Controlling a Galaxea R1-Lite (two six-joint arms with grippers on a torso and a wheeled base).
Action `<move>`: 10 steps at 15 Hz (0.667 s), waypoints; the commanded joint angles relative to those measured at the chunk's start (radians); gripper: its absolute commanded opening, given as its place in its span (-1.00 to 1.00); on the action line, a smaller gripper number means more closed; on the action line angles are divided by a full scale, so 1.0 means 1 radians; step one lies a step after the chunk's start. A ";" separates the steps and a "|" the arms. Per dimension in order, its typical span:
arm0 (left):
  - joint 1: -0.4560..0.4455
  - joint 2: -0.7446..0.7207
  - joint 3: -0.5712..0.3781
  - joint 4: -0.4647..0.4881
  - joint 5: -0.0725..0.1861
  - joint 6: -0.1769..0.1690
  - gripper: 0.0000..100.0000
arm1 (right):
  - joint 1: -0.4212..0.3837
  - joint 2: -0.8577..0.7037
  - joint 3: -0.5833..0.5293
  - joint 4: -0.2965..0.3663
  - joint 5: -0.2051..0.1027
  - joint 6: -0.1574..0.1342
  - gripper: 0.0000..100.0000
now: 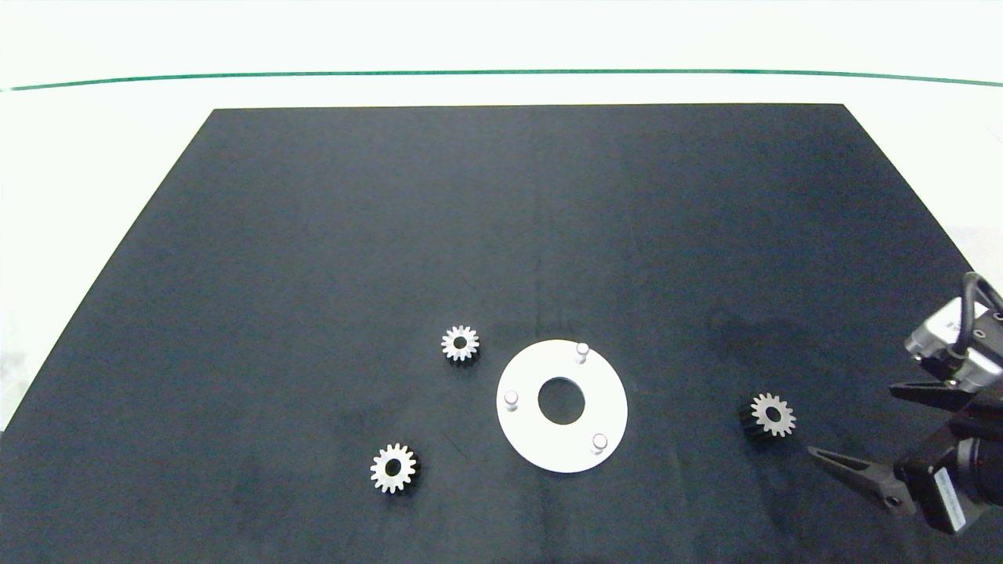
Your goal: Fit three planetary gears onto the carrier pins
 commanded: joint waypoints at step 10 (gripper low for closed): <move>-0.001 -0.024 -0.050 0.037 0.001 -0.021 1.00 | 0.025 0.230 -0.017 -0.068 -0.010 0.028 0.96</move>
